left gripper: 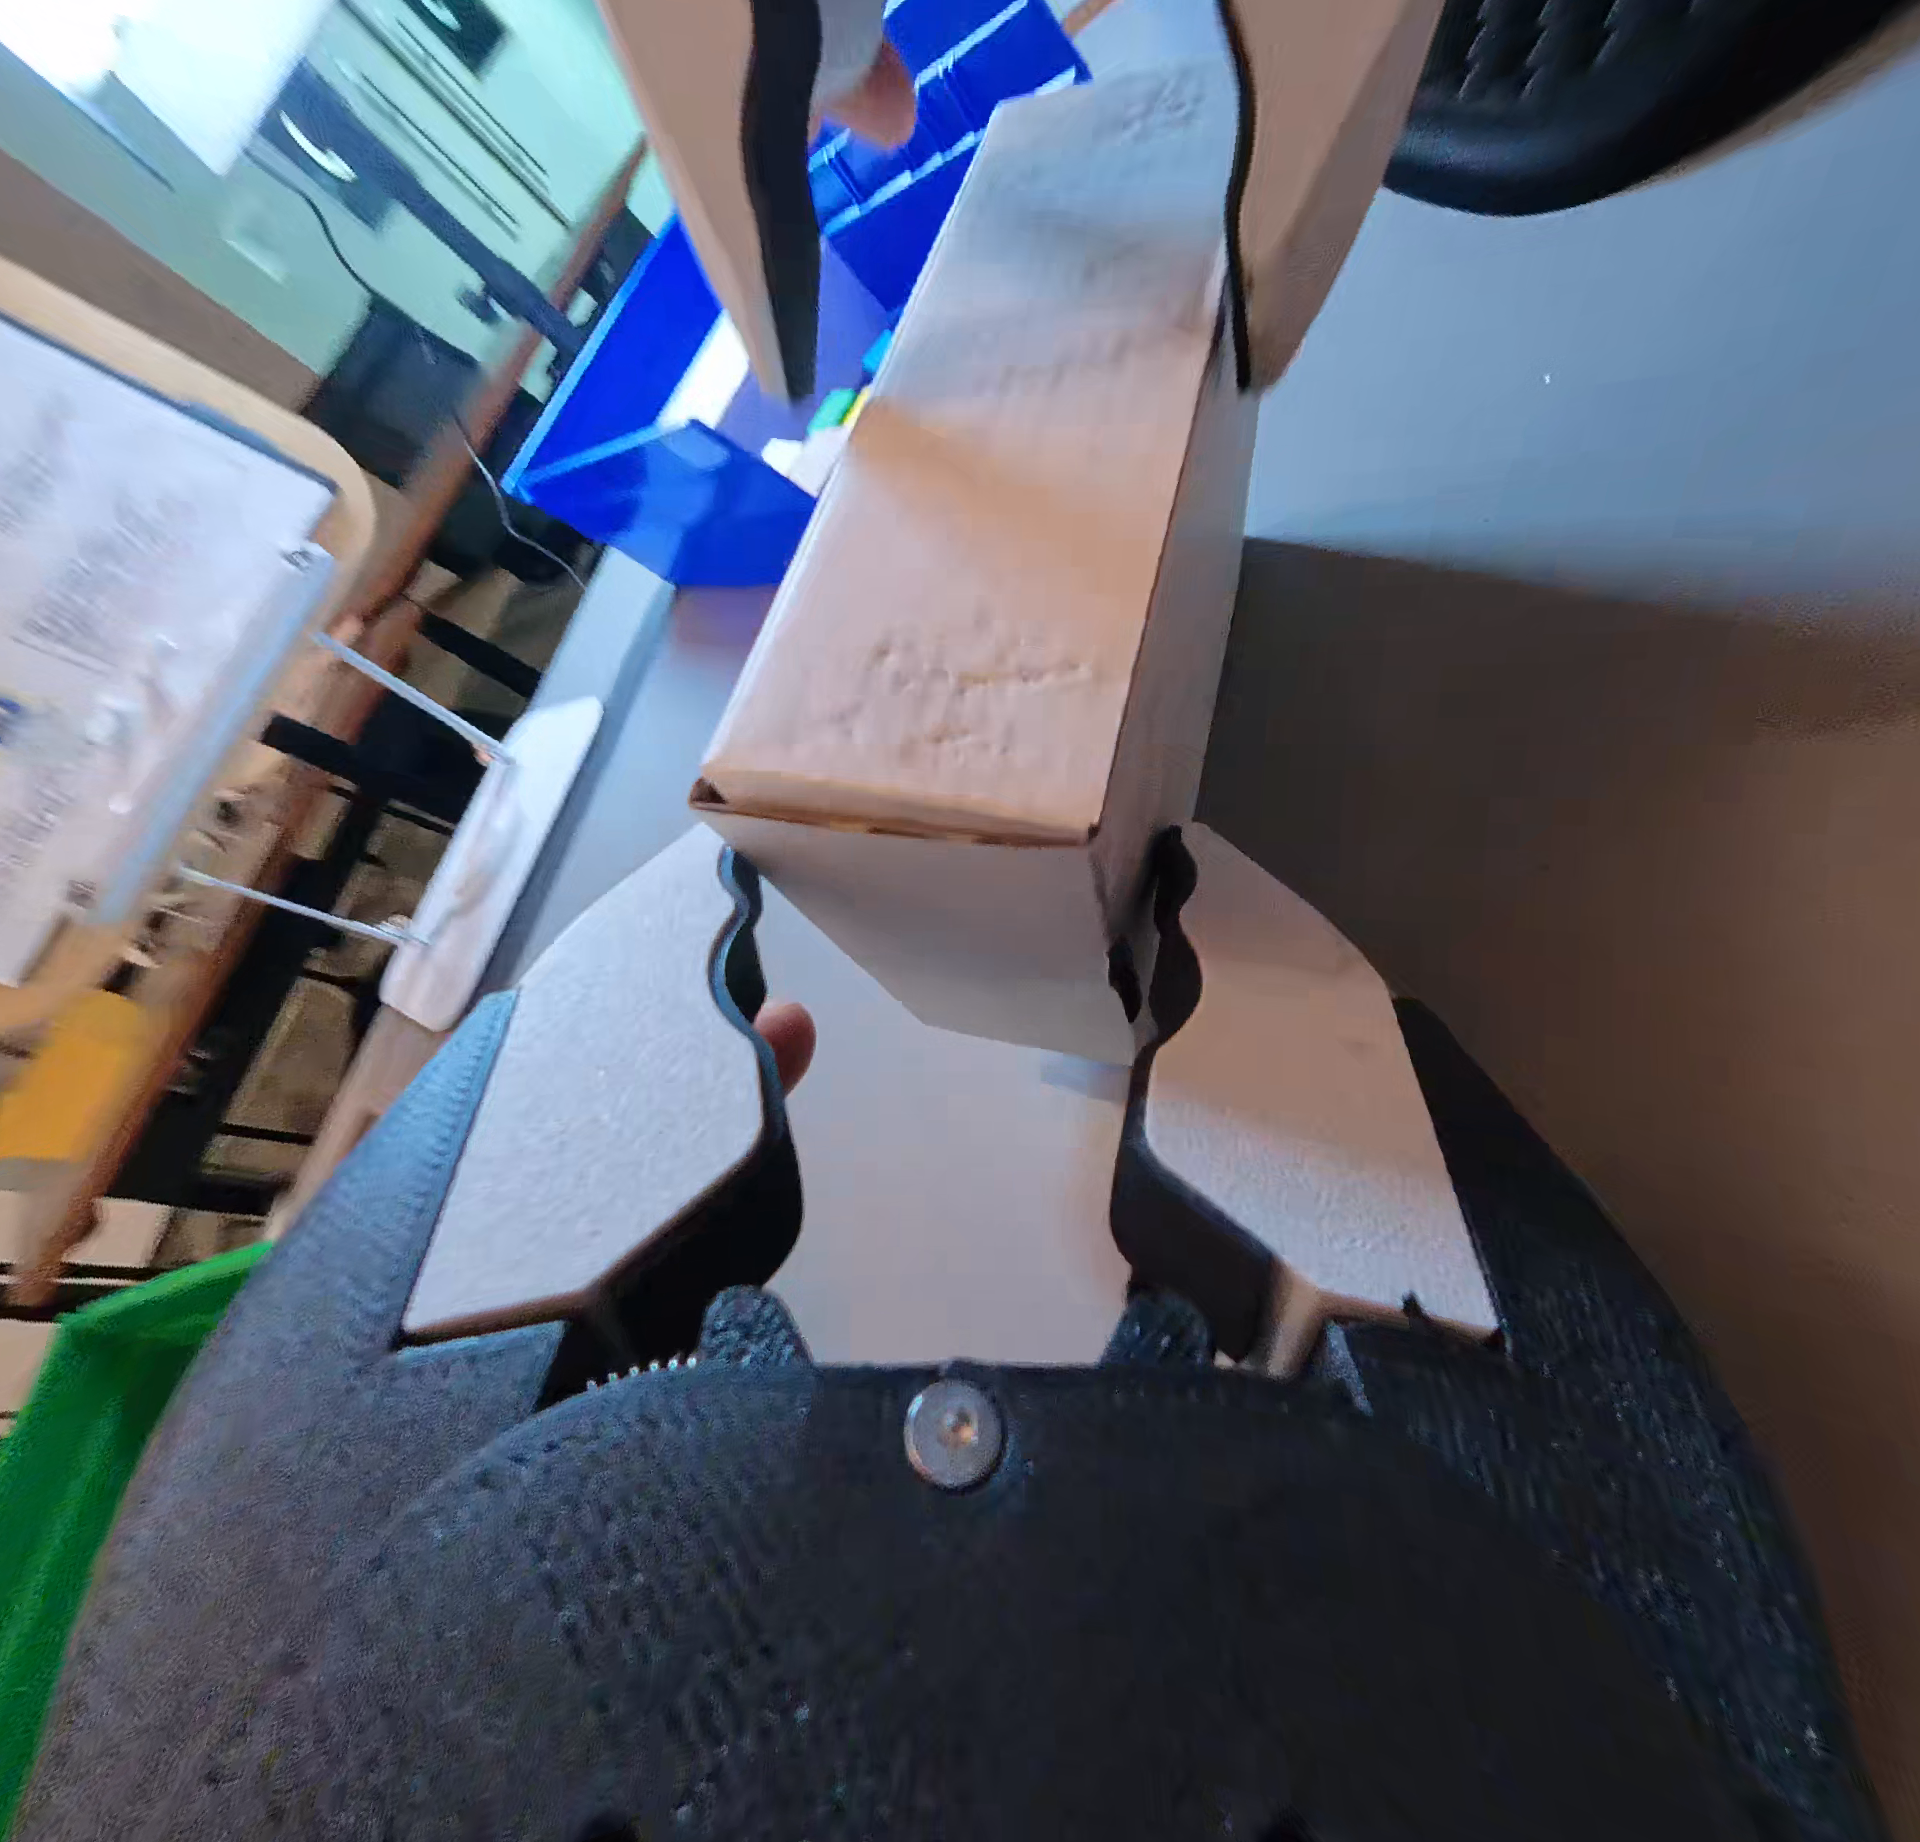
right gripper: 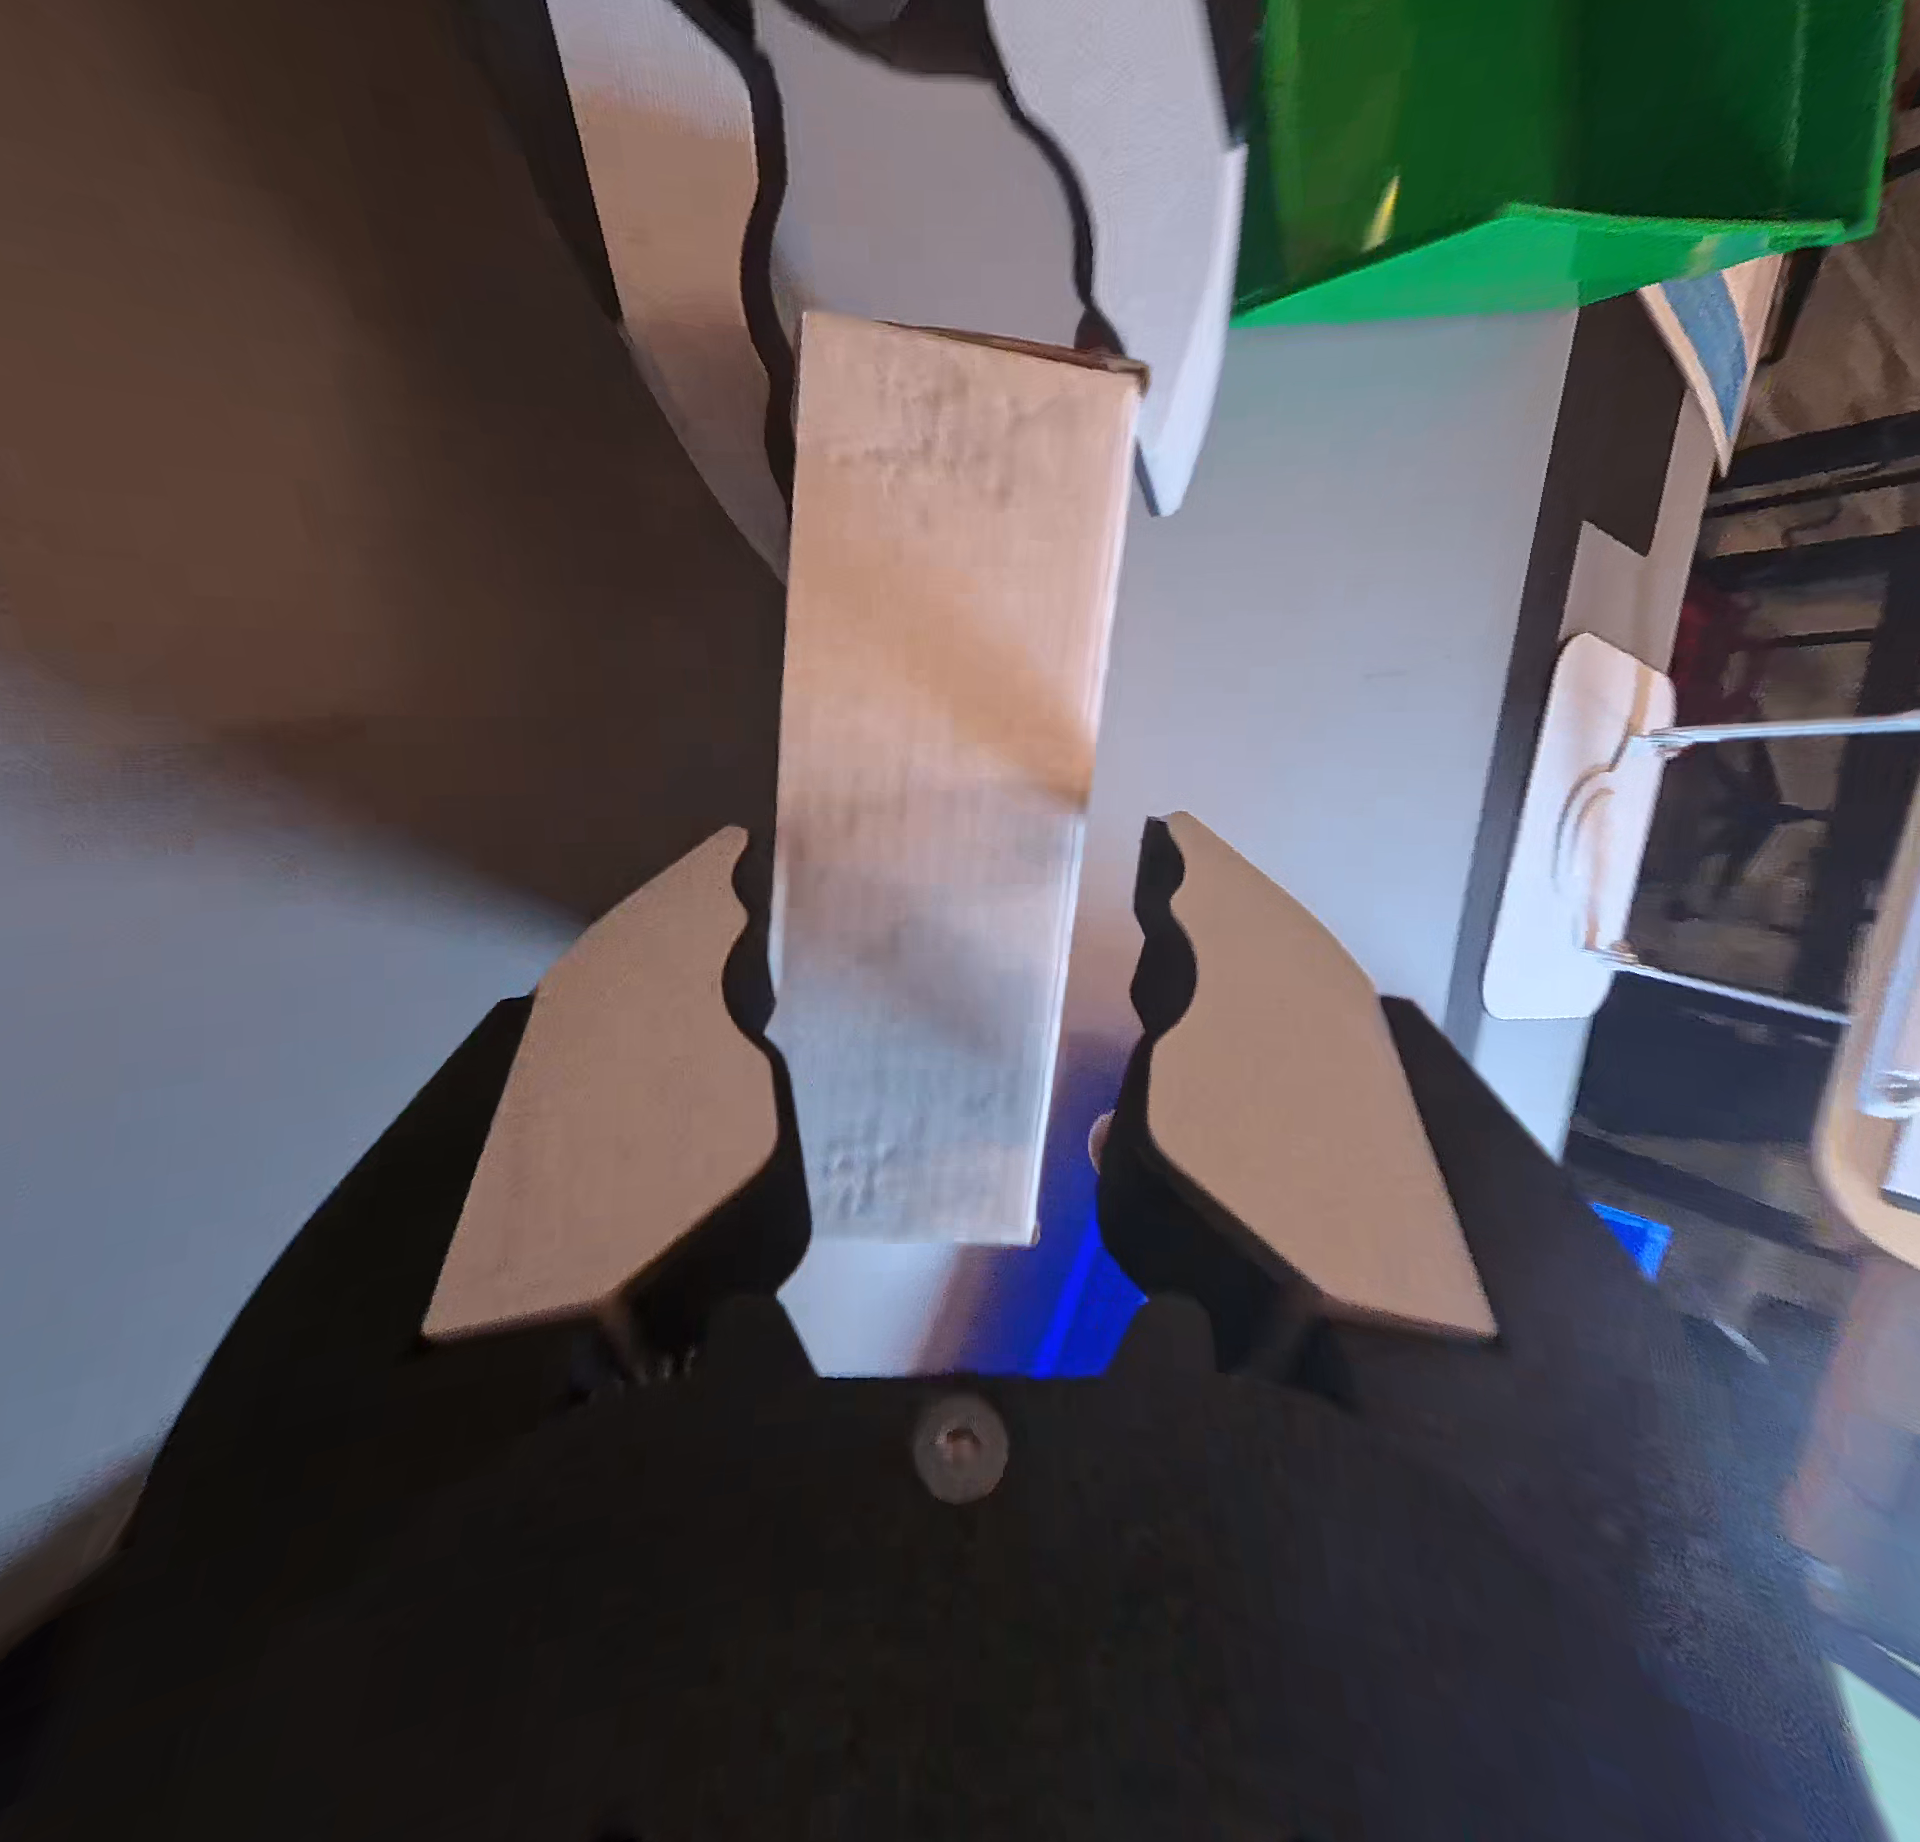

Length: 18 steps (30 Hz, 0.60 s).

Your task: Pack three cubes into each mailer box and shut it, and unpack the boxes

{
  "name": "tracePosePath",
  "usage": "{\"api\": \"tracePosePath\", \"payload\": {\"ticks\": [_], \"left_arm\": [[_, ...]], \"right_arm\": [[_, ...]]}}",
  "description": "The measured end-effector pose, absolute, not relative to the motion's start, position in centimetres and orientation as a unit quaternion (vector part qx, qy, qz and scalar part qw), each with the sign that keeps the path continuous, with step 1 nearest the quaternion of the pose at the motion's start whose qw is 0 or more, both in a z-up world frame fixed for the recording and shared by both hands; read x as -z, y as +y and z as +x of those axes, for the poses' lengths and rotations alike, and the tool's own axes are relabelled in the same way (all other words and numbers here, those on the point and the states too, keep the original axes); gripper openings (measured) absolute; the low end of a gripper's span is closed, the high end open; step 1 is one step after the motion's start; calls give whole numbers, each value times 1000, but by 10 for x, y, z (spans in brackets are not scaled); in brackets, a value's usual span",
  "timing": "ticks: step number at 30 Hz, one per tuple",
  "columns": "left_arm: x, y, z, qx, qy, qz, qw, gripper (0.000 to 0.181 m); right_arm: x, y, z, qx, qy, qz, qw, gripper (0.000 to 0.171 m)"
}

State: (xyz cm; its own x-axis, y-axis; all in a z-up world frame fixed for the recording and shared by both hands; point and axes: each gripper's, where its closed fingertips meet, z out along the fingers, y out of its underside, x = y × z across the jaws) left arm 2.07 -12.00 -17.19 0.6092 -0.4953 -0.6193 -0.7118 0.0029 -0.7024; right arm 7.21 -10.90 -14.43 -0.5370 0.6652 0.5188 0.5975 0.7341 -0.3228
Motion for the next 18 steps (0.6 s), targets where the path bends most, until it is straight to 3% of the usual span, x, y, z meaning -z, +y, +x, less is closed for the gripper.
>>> {"api": "tracePosePath", "payload": {"ticks": [4,6,9,14,18], "left_arm": [[161,-122,29,-157,451,-650,592,71],[155,-124,29,-121,429,-657,609,69],[137,-119,8,-46,342,-694,632,78],[122,-113,-29,27,229,-713,662,72],[130,-112,-32,36,213,-722,657,70]], "right_arm": [[153,-100,68,88,-874,-303,370,62],[142,-102,70,88,-870,-295,384,62],[101,-77,80,109,-842,-318,421,62],[9,36,110,243,-738,-363,514,62],[4,140,125,314,-694,-387,520,62]]}}
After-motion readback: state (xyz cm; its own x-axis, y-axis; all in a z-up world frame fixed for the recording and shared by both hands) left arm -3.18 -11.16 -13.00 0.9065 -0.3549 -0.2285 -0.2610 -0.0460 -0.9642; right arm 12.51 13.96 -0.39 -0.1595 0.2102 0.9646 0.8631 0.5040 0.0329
